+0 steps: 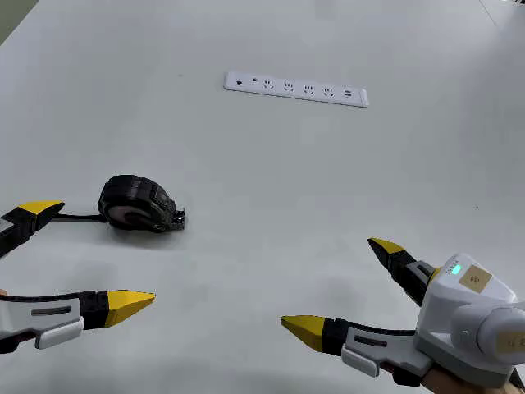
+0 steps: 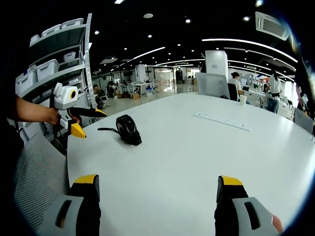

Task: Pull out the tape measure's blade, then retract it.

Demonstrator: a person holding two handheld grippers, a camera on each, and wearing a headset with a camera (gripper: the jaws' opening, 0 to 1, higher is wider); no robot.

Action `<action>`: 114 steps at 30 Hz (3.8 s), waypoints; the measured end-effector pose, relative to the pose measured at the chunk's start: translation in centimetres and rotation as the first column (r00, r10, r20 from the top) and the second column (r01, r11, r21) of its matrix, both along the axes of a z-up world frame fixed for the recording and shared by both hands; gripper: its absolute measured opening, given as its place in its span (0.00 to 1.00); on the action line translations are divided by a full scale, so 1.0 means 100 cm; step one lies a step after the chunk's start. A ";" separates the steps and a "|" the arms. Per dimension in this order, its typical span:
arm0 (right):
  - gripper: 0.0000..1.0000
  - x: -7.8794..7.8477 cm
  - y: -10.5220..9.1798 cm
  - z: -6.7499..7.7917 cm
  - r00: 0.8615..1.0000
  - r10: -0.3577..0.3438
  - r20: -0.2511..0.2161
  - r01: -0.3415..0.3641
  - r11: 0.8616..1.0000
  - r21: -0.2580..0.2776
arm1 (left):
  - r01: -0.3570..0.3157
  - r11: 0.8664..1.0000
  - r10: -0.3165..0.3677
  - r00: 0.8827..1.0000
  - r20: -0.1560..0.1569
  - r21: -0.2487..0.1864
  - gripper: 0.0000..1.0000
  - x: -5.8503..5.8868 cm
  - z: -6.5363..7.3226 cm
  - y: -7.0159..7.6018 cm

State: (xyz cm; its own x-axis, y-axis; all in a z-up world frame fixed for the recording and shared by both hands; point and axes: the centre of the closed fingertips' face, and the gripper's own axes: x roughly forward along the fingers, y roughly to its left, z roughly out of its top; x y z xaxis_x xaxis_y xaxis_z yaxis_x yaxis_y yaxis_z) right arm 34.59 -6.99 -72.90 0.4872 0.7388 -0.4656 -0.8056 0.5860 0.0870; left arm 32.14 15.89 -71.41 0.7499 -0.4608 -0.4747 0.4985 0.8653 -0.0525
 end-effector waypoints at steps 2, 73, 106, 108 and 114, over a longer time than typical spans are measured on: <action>0.99 0.000 -0.001 0.000 1.000 -0.003 -0.005 0.003 1.000 0.000 | -0.001 1.000 0.001 1.000 0.002 0.001 0.99 0.000 0.000 0.000; 0.94 0.022 0.011 -0.014 0.981 0.191 -0.038 -0.193 0.979 -0.068 | 0.182 0.978 -0.176 0.982 -0.071 0.102 0.91 0.029 -0.009 0.022; 0.84 0.049 0.047 -0.024 0.932 0.363 -0.013 -0.363 0.926 -0.104 | 0.334 0.927 -0.315 0.940 -0.127 0.170 0.70 0.055 -0.021 0.027; 0.84 0.051 0.049 -0.025 0.927 0.374 -0.011 -0.373 0.921 -0.109 | 0.342 0.923 -0.323 0.937 -0.130 0.175 0.69 0.057 -0.022 0.027; 0.80 0.055 0.060 -0.026 0.911 0.413 0.001 -0.410 0.905 -0.114 | 0.375 0.906 -0.353 0.925 -0.142 0.194 0.64 0.062 -0.024 0.026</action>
